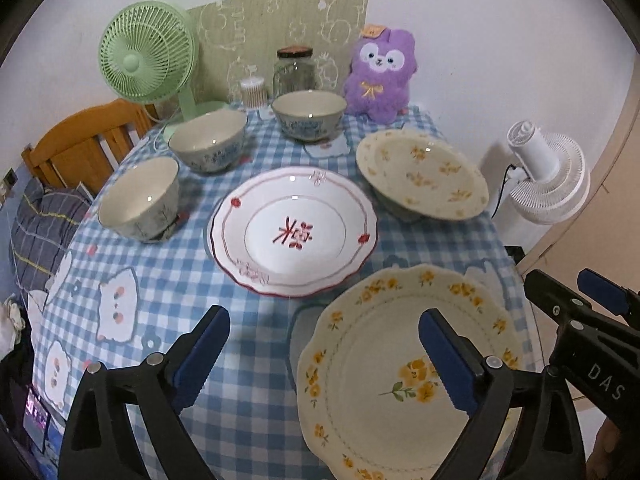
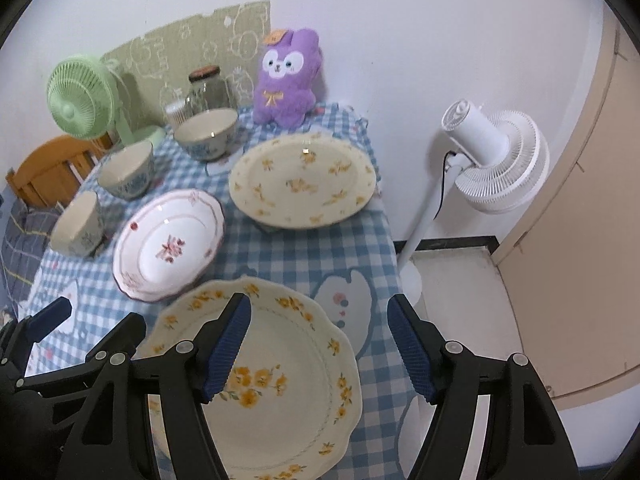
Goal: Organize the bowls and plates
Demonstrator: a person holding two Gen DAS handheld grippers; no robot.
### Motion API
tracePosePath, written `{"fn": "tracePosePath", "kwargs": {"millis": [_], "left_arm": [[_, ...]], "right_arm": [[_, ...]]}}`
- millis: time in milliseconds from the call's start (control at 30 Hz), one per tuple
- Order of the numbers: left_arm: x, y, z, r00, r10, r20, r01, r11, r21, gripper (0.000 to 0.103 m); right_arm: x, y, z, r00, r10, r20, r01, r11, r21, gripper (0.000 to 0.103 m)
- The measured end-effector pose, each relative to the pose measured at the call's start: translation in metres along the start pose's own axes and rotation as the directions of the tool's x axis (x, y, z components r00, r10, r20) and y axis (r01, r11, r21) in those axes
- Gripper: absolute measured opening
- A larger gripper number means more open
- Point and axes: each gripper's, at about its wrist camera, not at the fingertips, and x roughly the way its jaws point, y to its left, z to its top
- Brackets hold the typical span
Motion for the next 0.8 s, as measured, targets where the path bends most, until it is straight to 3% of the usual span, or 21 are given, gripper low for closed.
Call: {"fn": "tracePosePath", "kwargs": {"millis": [133, 467, 800], "left_arm": [[-0.015, 0.003, 0.010, 0.999, 0.007, 0.048, -0.007, 1.000, 0.007, 0.097], [-0.032, 0.007, 0.036, 0.996, -0.039, 0.081, 0.037, 0.999, 0.035, 0.097], [-0.022, -0.004, 0.069, 0.993, -0.054, 0.105, 0.049, 0.998, 0.049, 0.097]], "right_arm": [[-0.015, 0.004, 0.009, 0.999, -0.013, 0.032, 0.013, 1.000, 0.005, 0.077], [-0.036, 0.004, 0.031, 0.994, -0.068, 0.083, 0.062, 0.996, 0.070, 0.082], [-0.029, 0.001, 0.071, 0.989, -0.042, 0.140, 0.037, 0.998, 0.043, 0.082]]}}
